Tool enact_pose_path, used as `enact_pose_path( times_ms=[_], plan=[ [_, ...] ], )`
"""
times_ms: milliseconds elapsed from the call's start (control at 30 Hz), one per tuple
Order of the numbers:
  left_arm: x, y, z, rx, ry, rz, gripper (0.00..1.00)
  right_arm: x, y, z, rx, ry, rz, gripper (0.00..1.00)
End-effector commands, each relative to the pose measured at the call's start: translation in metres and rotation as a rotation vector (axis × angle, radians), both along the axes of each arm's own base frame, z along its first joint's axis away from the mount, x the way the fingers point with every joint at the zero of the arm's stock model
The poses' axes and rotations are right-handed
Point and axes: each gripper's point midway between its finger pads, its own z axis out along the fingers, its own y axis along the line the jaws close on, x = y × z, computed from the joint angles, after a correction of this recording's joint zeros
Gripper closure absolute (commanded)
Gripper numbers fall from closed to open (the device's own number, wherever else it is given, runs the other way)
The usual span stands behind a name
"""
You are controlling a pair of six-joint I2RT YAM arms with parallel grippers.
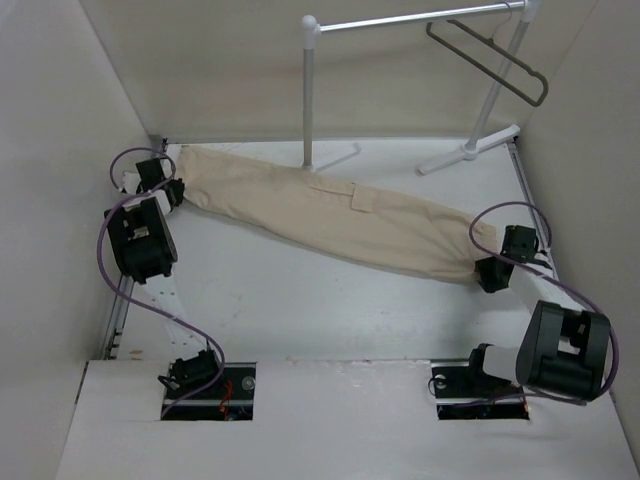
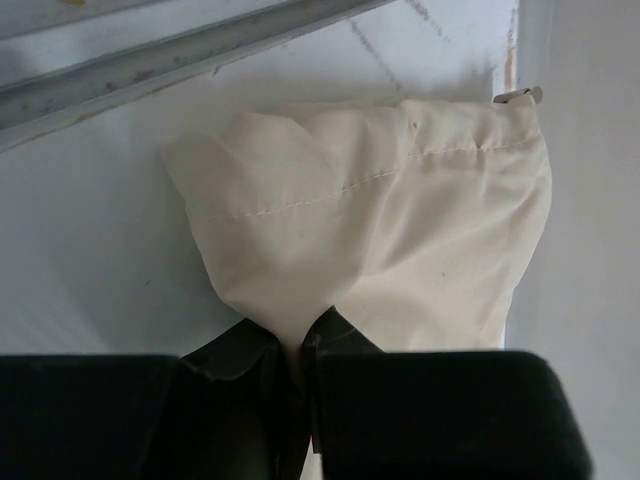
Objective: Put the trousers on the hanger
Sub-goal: Fold the trousers at the center of the board.
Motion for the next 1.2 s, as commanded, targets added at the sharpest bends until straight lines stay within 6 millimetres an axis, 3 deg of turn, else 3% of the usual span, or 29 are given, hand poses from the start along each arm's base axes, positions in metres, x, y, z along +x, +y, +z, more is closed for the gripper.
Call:
enact_pose_path(
  times_ms=[0,67,133,267,400,567,700,767,867,967,1067,1167],
  plan=[
    [-0.017,0.012,0.038,0.054,-0.022,0.025,0.96,0.021,-0.030,-0.003,-0.042,-0.066,-0.087,0.61],
    [-0.033,0.013,0.039,0.062,0.001,0.032,0.97,0.027,-0.039,-0.001,-0.025,-0.070,-0.113,0.82],
    [-0.051,0.016,0.042,0.079,0.024,0.047,0.97,0.027,-0.044,0.009,-0.030,-0.085,-0.142,0.89],
    [-0.097,0.016,0.049,0.123,0.083,0.072,0.98,0.012,-0.055,0.031,-0.090,-0.082,-0.185,0.92],
    [-0.156,0.013,0.054,0.194,0.195,0.103,0.99,-0.009,-0.073,0.033,-0.086,-0.072,-0.284,0.94],
    [-0.237,0.011,0.059,0.290,0.339,0.169,0.99,-0.017,-0.085,0.036,-0.047,-0.098,-0.354,0.95],
    [-0.292,0.006,0.037,0.309,0.455,0.193,0.94,-0.025,-0.084,0.032,-0.044,-0.100,-0.353,0.93],
    [-0.312,0.002,0.021,0.299,0.493,0.210,0.88,-0.027,-0.080,0.028,-0.042,-0.096,-0.334,0.87],
    [-0.317,0.000,0.017,0.286,0.471,0.224,0.63,-0.026,-0.080,0.028,-0.055,-0.100,-0.321,0.66],
    [-0.303,0.001,0.041,0.304,0.405,0.225,0.37,-0.025,-0.083,0.032,-0.080,-0.100,-0.298,0.44],
    [-0.282,-0.008,0.081,0.335,0.313,0.190,0.28,-0.027,-0.090,0.033,-0.119,-0.080,-0.292,0.27],
    [-0.259,-0.031,0.119,0.371,0.213,0.113,0.28,-0.027,-0.094,0.023,-0.126,-0.053,-0.287,0.22]
  ],
)
